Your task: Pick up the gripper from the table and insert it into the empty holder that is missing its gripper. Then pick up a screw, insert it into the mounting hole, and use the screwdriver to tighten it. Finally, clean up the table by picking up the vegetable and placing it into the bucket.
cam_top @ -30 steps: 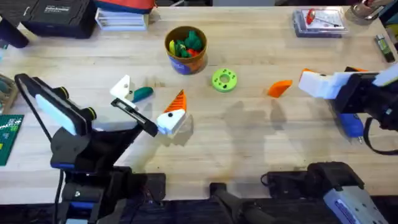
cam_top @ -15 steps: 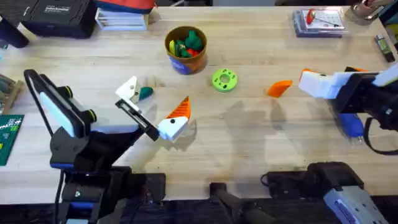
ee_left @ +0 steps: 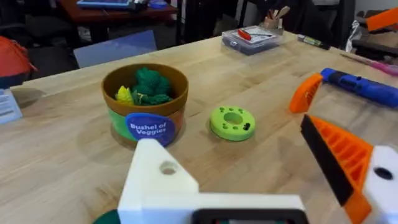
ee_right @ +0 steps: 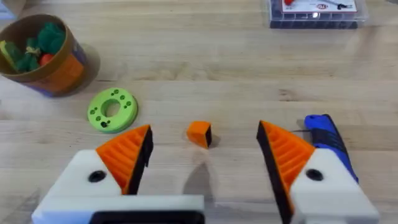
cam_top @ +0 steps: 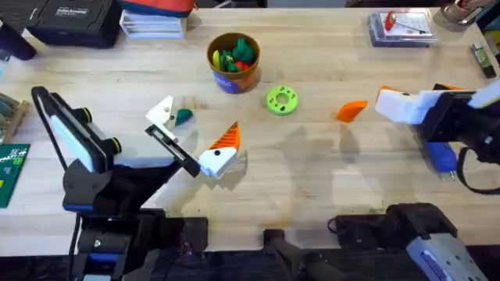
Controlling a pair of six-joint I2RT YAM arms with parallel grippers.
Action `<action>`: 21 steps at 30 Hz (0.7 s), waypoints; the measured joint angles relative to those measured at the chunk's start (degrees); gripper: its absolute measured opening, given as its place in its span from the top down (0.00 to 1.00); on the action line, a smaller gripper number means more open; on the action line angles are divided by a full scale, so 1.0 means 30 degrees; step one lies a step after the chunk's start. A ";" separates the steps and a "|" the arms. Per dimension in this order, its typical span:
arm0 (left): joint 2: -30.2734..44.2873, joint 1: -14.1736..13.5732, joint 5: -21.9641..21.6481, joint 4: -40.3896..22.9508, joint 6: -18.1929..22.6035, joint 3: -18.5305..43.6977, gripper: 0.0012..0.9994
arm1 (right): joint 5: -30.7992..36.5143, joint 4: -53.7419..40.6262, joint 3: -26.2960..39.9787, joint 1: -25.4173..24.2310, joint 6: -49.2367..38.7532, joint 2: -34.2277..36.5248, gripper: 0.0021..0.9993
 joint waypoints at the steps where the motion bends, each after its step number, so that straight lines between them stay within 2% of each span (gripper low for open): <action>1: -0.0003 0.0000 -0.0002 0.0000 0.0000 0.0000 0.01 | 0.0000 0.0000 0.0000 0.0000 0.0000 0.0000 0.01; 11: -0.0007 0.0000 0.0177 -0.0027 0.0000 0.0000 0.01 | 0.0000 0.0000 0.0000 0.0000 0.0000 0.0000 0.01; 17: -0.0004 0.0000 0.1718 -0.0175 -0.0215 0.0004 0.01 | 0.0000 0.0007 0.0000 0.0000 0.0000 0.0000 0.01; 21: -0.0002 0.0000 0.2471 -0.0255 -0.1309 0.0022 0.01 | 0.0000 0.0015 0.0000 0.0000 0.0000 0.0000 0.01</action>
